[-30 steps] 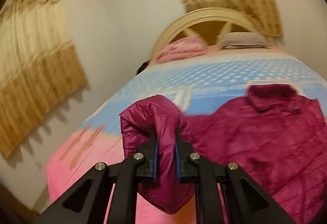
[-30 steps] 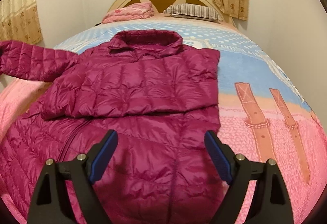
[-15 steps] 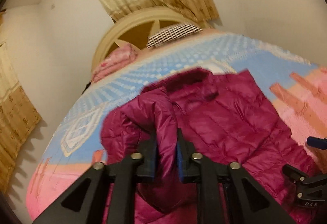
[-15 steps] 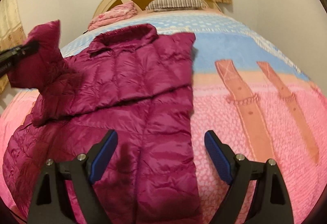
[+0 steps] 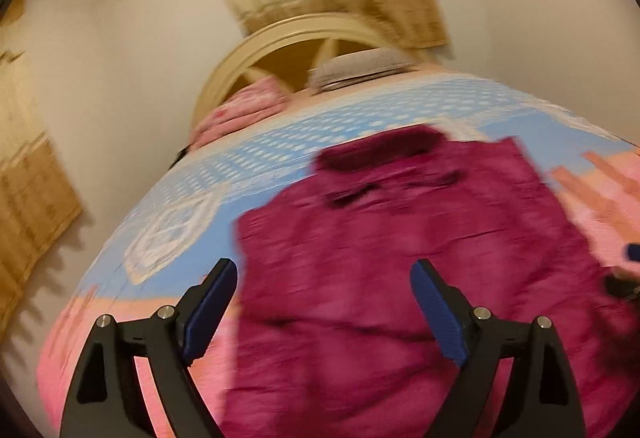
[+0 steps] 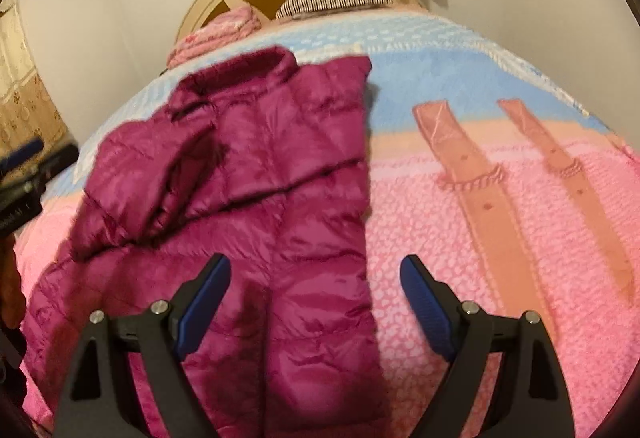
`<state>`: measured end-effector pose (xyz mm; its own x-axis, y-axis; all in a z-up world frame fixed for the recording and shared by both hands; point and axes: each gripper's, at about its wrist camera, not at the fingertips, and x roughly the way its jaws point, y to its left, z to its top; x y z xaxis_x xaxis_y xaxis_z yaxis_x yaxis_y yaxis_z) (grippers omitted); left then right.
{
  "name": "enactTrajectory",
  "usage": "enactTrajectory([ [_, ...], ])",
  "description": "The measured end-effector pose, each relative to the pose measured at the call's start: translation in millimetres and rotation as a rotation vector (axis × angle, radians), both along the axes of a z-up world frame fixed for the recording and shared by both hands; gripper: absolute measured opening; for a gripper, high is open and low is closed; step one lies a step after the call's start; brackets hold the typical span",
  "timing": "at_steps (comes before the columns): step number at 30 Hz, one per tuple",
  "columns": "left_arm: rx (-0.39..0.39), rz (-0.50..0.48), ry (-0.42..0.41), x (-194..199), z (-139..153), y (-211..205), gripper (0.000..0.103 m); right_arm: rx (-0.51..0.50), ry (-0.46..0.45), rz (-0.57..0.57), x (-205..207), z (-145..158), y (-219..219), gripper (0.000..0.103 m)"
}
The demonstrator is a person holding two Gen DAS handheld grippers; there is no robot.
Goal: Fold large clothes
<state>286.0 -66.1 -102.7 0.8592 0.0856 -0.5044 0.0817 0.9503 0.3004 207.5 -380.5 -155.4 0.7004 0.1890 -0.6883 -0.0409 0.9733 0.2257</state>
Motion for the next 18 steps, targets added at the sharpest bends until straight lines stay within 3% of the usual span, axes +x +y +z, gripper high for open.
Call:
enactTrajectory([
  [4, -0.021, 0.159, 0.068, 21.1, -13.6, 66.0, 0.089, 0.087, 0.002, 0.084, 10.6, 26.5, 16.0, 0.089],
  [7, -0.099, 0.261, 0.123, 30.6, -25.2, 110.0, 0.089, 0.140, 0.025, 0.144, 31.7, 38.3, 36.6, 0.088],
  [12, -0.172, 0.315, 0.181, 35.6, -42.5, 142.5, 0.089, 0.113, 0.072, 0.193, 75.5, 31.2, 78.7, 0.078],
  [15, -0.175, 0.317, 0.199, 38.9, -47.6, 146.6, 0.089, 0.086, 0.138, 0.199, 93.7, 6.8, 94.5, 0.058],
  [16, -0.175, 0.315, 0.206, 39.9, -48.6, 147.1, 0.089, 0.079, 0.151, 0.211, 96.0, 1.6, 98.8, 0.039],
  [17, -0.178, 0.313, 0.209, 40.4, -49.1, 147.5, 0.089, 0.067, 0.144, 0.217, 96.1, -1.6, 102.3, 0.029],
  [18, -0.190, 0.306, 0.211, 40.8, -48.9, 149.7, 0.089, 0.053, 0.123, 0.216, 91.4, -0.9, 103.9, 0.027],
])
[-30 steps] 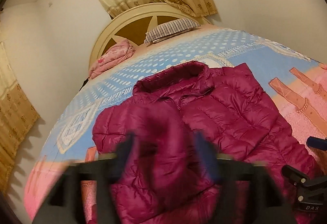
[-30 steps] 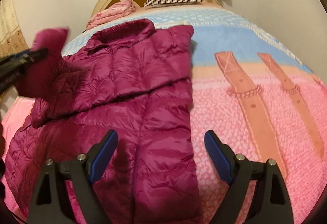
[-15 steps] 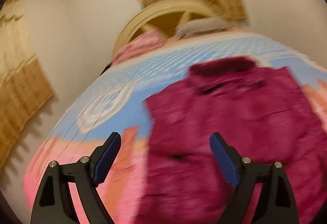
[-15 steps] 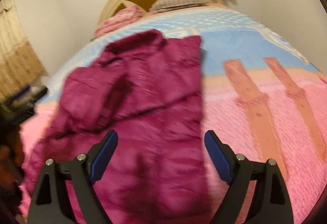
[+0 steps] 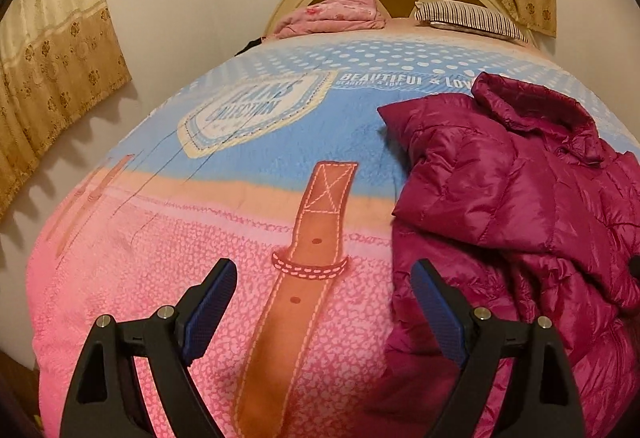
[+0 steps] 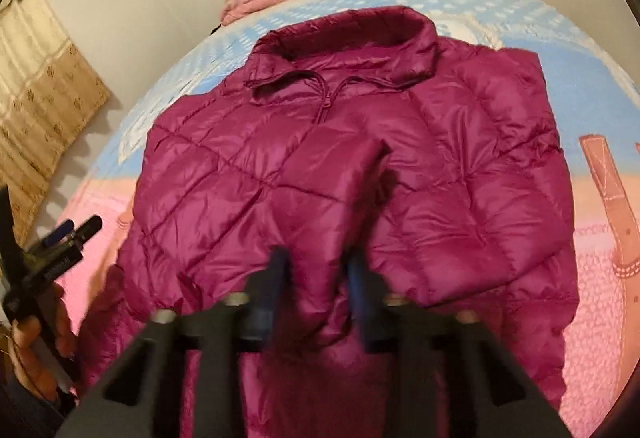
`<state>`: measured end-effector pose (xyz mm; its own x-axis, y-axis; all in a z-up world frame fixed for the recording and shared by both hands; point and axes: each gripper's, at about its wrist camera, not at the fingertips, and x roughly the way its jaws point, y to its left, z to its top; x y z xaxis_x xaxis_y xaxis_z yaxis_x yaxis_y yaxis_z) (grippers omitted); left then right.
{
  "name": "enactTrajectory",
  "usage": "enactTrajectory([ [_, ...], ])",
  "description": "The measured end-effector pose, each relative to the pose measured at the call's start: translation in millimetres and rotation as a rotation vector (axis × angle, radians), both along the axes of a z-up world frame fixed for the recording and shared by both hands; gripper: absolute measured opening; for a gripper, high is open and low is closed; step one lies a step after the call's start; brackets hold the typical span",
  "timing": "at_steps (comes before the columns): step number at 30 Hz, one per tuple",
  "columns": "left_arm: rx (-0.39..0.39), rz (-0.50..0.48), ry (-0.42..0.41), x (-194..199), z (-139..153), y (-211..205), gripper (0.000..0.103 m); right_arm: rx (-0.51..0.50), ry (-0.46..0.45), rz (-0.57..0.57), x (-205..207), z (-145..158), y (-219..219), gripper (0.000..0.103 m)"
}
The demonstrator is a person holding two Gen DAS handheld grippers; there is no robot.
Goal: Fold large clothes
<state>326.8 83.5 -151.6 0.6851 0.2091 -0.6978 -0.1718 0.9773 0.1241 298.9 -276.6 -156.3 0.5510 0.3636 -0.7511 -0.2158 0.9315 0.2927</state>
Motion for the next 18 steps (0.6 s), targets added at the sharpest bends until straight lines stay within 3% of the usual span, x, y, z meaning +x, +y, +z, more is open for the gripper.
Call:
enactTrajectory([
  [2, -0.003, -0.005, 0.001, 1.5, -0.9, 2.4, 0.089, -0.016, -0.040, 0.005, -13.1, 7.0, -0.2, 0.017],
  [8, 0.013, -0.001, 0.028, 11.2, 1.0, 0.5, 0.089, -0.064, -0.117, -0.031, -47.6, 25.4, -18.5, 0.016],
  [12, 0.013, -0.007, 0.039, 13.7, 12.0, -6.7, 0.089, -0.127, -0.086, -0.062, -49.6, 7.5, -28.4, 0.016],
  [16, 0.025, -0.033, 0.031, 17.1, 28.1, -16.6, 0.089, -0.128, -0.065, -0.083, -42.7, -4.0, -35.2, 0.018],
  [18, 0.019, -0.043, 0.018, 20.0, 39.1, -21.7, 0.089, -0.133, -0.073, -0.088, -44.2, -0.9, -37.6, 0.031],
])
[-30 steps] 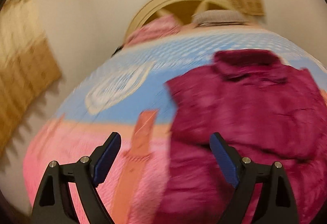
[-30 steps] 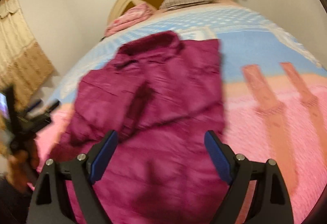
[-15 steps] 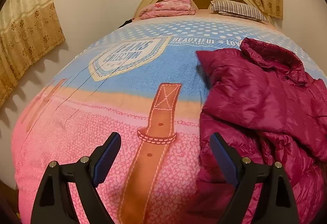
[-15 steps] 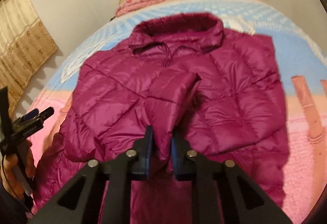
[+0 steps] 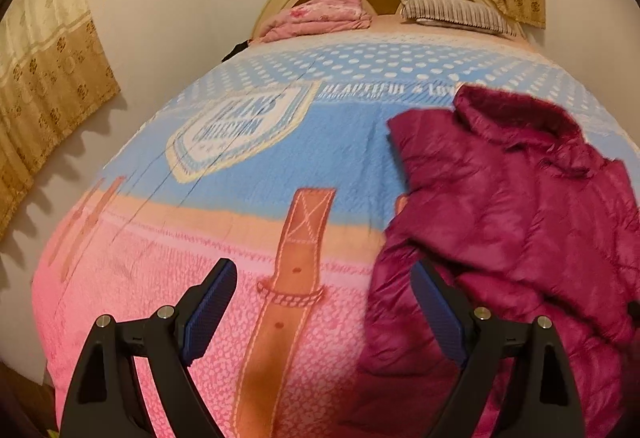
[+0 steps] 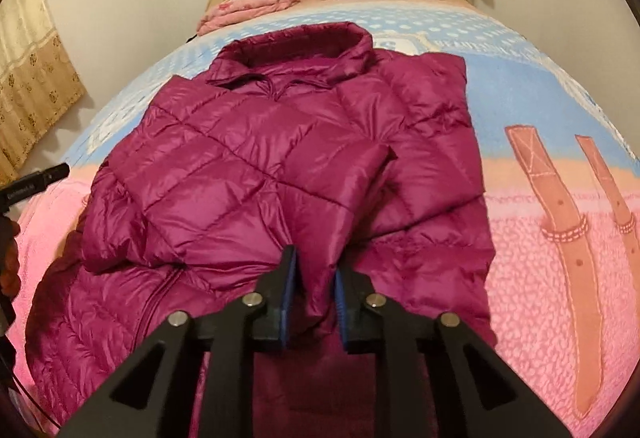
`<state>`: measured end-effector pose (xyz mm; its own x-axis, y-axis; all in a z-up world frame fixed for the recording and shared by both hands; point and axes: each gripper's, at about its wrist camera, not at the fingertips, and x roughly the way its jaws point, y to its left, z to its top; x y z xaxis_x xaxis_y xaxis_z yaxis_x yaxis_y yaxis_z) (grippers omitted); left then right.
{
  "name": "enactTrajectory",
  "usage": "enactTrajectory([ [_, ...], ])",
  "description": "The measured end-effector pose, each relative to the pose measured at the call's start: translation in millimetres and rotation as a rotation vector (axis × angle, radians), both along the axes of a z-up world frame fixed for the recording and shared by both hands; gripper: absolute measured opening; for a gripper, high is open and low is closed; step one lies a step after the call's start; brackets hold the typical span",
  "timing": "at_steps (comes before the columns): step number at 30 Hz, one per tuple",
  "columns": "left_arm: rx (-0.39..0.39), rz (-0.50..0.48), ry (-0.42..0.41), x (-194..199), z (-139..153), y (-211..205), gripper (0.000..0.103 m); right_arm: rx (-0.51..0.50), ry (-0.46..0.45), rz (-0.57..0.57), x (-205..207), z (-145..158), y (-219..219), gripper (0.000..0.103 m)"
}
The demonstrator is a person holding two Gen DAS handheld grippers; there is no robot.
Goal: Fold large clothes
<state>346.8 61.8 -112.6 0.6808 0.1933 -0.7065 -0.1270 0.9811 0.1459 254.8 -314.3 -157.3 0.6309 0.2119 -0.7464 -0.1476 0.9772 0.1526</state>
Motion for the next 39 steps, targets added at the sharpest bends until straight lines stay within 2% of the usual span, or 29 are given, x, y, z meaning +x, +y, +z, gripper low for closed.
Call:
enactTrajectory([
  [1, -0.004, -0.005, -0.013, 1.8, 6.3, -3.6, 0.089, -0.022, -0.008, -0.017, -2.5, 3.7, -2.0, 0.057],
  [2, -0.008, -0.010, -0.025, 3.8, 11.0, -7.3, 0.089, -0.023, -0.016, -0.032, -5.7, 7.3, -6.0, 0.076],
  [3, -0.019, -0.015, -0.039, 7.8, 17.6, -13.3, 0.089, -0.010, -0.033, -0.051, -9.3, 12.4, -11.7, 0.077],
  [5, -0.057, -0.033, -0.062, 16.2, 25.3, -26.3, 0.089, -0.048, -0.070, -0.123, -15.0, 25.0, -21.4, 0.075],
  [7, -0.087, -0.057, -0.076, 24.1, 26.7, -40.9, 0.089, -0.029, -0.120, -0.164, -19.3, 39.8, -27.8, 0.074],
  [8, -0.097, -0.083, -0.087, 31.2, 25.1, -54.1, 0.089, -0.011, -0.134, -0.164, -18.6, 45.3, -27.1, 0.068],
  [10, -0.088, -0.125, -0.113, 42.0, 19.9, -72.8, 0.089, 0.021, -0.153, -0.114, -12.4, 54.4, -14.7, 0.060],
  [11, -0.078, -0.142, -0.118, 49.7, 13.9, -81.6, 0.089, 0.023, -0.159, -0.083, -8.6, 55.3, -5.9, 0.059],
  [13, -0.055, -0.148, -0.102, 68.2, -4.0, -91.6, 0.089, 0.003, -0.145, -0.026, 6.7, 50.8, 15.4, 0.053],
  [15, -0.054, -0.120, -0.034, 86.5, -27.9, -90.4, 0.089, 0.010, -0.105, 0.019, 24.4, 39.2, 28.1, 0.053],
  [18, -0.083, -0.072, 0.074, 104.7, -66.0, -75.8, 0.089, -0.033, -0.076, 0.020, 38.4, 20.5, 34.4, 0.053],
  [21, -0.144, -0.071, 0.089, 106.7, -85.2, -62.2, 0.094, -0.026, -0.057, 0.021, 42.5, 7.0, 36.0, 0.053],
  [30, -0.212, -0.046, 0.131, 113.7, -97.0, -50.9, 0.102, -0.048, -0.052, 0.023, 42.1, -10.5, 36.7, 0.053],
  [39, -0.186, -0.042, 0.124, 111.6, -101.1, -53.9, 0.102, -0.113, -0.051, 0.016, 42.4, -17.8, 47.3, 0.053],
])
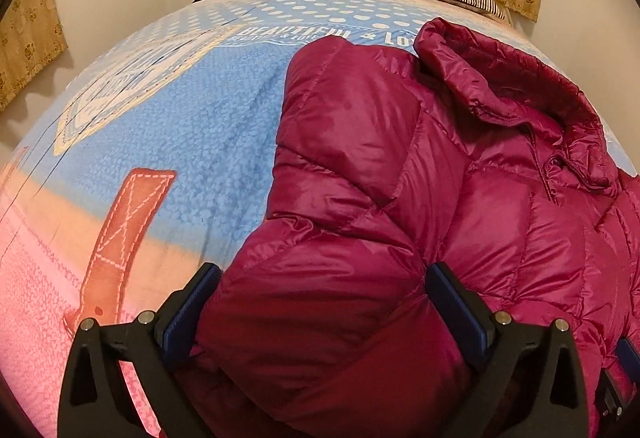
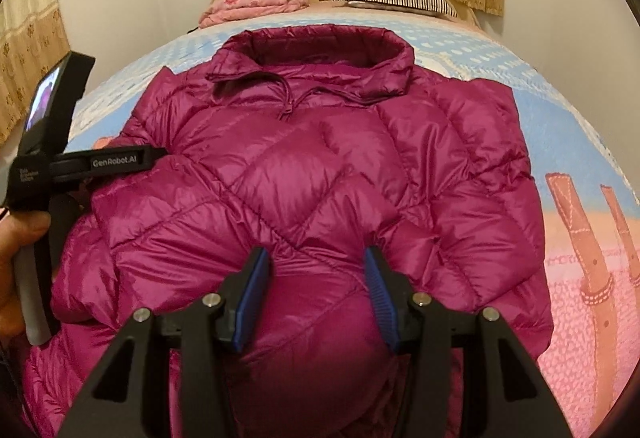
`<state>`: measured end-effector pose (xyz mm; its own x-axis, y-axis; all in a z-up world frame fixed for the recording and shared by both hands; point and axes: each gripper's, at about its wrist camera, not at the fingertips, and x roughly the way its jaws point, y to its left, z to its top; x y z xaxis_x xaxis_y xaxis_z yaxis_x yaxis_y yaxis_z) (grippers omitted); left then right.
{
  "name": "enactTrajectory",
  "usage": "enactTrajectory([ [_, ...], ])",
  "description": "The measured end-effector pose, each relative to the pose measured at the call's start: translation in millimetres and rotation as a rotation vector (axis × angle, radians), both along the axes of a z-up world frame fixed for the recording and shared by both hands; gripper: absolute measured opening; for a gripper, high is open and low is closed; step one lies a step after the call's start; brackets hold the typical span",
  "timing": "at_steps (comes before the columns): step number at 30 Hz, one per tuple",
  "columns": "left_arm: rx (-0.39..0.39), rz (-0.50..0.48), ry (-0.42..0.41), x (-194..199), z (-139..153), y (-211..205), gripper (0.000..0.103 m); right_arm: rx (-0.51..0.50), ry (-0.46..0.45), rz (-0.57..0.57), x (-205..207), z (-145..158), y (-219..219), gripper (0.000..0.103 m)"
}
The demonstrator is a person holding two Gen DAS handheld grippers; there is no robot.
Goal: Fold large clothes
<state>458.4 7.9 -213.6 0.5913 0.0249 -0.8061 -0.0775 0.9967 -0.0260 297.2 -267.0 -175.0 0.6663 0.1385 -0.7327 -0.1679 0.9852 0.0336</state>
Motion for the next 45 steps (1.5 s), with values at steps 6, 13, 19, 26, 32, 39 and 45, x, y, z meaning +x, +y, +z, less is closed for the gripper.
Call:
enactTrajectory([
  [6, 0.006, 0.001, -0.002, -2.5, 0.8, -3.3, 0.102, -0.045, 0.002, -0.005, 0.8, -2.0, 5.4, 0.053],
  [13, 0.013, 0.003, -0.004, -3.2, 0.8, -5.6, 0.102, -0.096, -0.002, -0.010, 1.1, -3.7, 12.3, 0.053],
  [19, 0.013, 0.003, -0.005, -3.0, 0.0, -5.6, 0.102, -0.130, -0.008, -0.014, 1.0, -4.8, 16.6, 0.054],
  [26, 0.011, 0.003, -0.005, -3.5, 0.0, -6.1, 0.102, -0.153, -0.014, -0.016, 1.5, -6.2, 20.0, 0.054],
  [32, 0.010, 0.003, -0.005, -3.8, 0.2, -5.6, 0.102, -0.169, -0.020, -0.016, 0.8, -7.0, 21.8, 0.054],
  [39, 0.010, 0.002, -0.007, -4.2, 0.2, -5.9, 0.102, -0.168, -0.026, -0.012, 0.7, -7.4, 22.7, 0.054],
  [45, 0.014, 0.004, -0.011, -4.6, -0.1, -5.2, 0.102, -0.161, -0.027, -0.012, 0.8, -7.6, 21.4, 0.054],
])
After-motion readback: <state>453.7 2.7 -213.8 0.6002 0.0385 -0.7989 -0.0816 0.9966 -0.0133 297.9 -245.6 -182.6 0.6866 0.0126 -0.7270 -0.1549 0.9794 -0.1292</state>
